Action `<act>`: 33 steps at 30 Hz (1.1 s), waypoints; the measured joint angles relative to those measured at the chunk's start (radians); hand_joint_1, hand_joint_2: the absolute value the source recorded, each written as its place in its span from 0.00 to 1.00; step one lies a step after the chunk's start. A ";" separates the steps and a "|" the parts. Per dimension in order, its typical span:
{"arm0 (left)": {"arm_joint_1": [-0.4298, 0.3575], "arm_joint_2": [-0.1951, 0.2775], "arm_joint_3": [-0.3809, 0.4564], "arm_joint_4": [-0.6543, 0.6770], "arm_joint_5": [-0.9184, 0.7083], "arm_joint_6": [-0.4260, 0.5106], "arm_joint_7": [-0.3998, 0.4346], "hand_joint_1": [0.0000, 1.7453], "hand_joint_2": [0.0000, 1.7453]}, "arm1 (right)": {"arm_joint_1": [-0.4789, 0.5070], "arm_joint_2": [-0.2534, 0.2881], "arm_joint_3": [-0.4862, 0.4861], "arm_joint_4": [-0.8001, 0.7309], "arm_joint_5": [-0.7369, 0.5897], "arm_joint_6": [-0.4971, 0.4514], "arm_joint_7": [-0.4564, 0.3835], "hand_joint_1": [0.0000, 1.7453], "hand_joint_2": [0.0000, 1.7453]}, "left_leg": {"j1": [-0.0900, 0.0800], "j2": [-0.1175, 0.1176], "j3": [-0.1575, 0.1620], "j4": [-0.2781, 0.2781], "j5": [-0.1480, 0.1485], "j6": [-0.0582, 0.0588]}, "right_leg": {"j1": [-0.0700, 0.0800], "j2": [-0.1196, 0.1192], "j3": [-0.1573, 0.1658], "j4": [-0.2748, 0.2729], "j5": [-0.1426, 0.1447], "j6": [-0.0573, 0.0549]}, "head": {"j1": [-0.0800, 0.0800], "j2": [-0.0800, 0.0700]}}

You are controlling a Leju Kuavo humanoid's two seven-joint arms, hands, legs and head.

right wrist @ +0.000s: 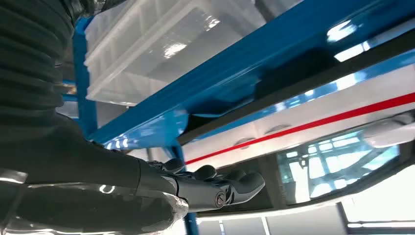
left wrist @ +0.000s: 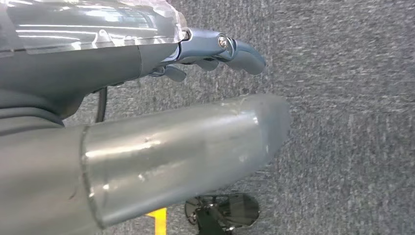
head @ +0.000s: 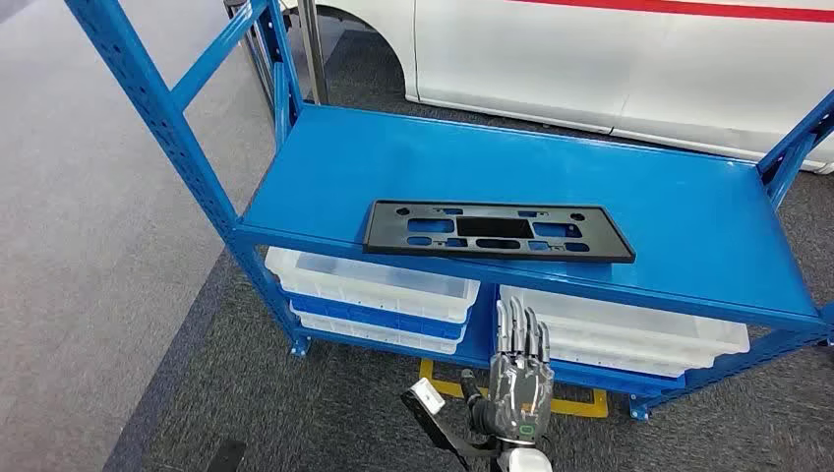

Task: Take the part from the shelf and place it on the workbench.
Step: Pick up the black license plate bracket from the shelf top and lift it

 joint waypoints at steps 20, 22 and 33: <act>-0.011 0.010 0.000 0.000 -0.024 -0.045 0.018 0.00 0.00 | -0.061 0.148 -0.099 0.111 -0.009 -0.001 -0.323 0.00 1.00 | 0.004 -0.001 -0.130 0.268 -0.103 -0.063 | 0.001 0.001 0.076 -0.175 0.108 -0.048 | -0.001 0.000; -0.012 0.012 0.000 0.000 -0.028 -0.047 0.021 0.00 0.00 | -0.067 0.157 -0.110 0.112 -0.010 -0.001 -0.330 0.00 1.00 | 0.009 0.001 -0.080 0.147 -0.026 -0.064 | 0.000 0.003 0.083 -0.168 0.096 -0.042 | -0.001 0.000; -0.018 0.015 0.000 0.000 -0.042 -0.054 0.042 0.00 0.00 | -0.093 0.185 -0.187 0.136 -0.027 -0.001 -0.342 0.00 1.00 | 0.004 0.001 -0.018 0.014 0.004 -0.005 | 0.002 0.004 -0.043 0.095 -0.036 -0.002 | 0.000 0.000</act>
